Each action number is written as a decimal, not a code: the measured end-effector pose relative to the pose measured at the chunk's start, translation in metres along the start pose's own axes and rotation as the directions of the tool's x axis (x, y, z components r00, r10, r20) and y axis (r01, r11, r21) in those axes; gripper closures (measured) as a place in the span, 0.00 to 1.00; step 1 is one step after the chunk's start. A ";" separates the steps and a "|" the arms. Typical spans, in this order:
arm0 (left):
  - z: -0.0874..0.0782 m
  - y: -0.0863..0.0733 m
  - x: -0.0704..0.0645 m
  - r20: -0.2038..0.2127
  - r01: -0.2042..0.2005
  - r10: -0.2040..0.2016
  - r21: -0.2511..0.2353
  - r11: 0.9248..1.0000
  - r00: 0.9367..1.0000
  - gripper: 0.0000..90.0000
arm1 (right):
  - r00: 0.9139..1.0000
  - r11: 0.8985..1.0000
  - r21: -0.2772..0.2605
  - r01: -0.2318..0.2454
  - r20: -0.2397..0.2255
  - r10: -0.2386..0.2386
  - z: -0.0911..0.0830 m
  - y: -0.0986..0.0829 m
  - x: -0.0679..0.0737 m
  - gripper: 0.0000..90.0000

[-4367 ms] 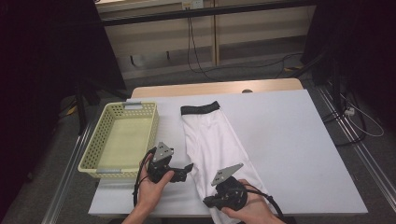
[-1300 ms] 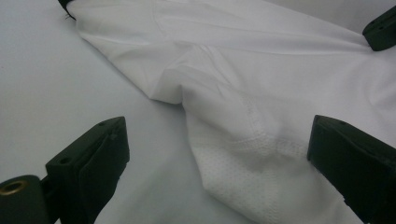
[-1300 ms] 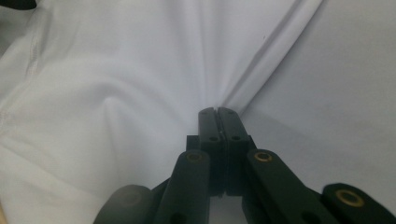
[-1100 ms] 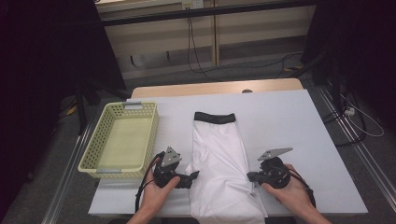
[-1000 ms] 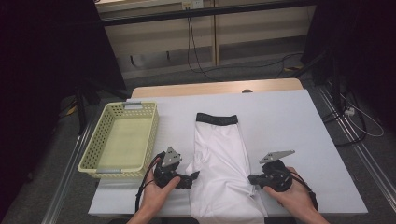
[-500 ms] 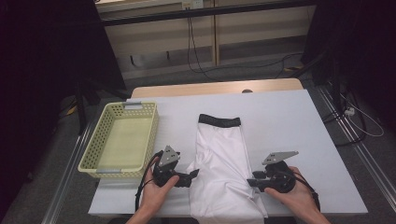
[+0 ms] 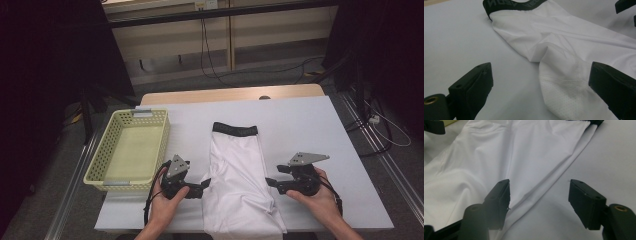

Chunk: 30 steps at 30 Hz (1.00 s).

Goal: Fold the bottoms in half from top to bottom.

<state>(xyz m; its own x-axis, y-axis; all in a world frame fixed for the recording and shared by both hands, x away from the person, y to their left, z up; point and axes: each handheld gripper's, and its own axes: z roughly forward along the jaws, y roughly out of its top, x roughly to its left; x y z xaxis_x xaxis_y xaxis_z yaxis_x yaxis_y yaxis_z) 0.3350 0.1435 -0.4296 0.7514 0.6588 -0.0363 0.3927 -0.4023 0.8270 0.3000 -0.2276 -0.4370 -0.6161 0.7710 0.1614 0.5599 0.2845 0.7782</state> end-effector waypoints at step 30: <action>0.050 0.053 0.040 -0.041 0.025 -0.026 -0.016 1.000 0.999 0.05 | 0.994 0.992 0.079 0.101 0.031 -0.104 0.059 0.079 -0.044 0.47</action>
<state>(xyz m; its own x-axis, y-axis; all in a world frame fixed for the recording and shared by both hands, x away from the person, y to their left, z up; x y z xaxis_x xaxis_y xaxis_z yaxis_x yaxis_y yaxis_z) 0.4125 0.1172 -0.4152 0.7183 0.6949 -0.0347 0.4030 -0.3750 0.8349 0.4045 -0.2056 -0.4186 -0.6531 0.7548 0.0608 0.5367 0.4047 0.7404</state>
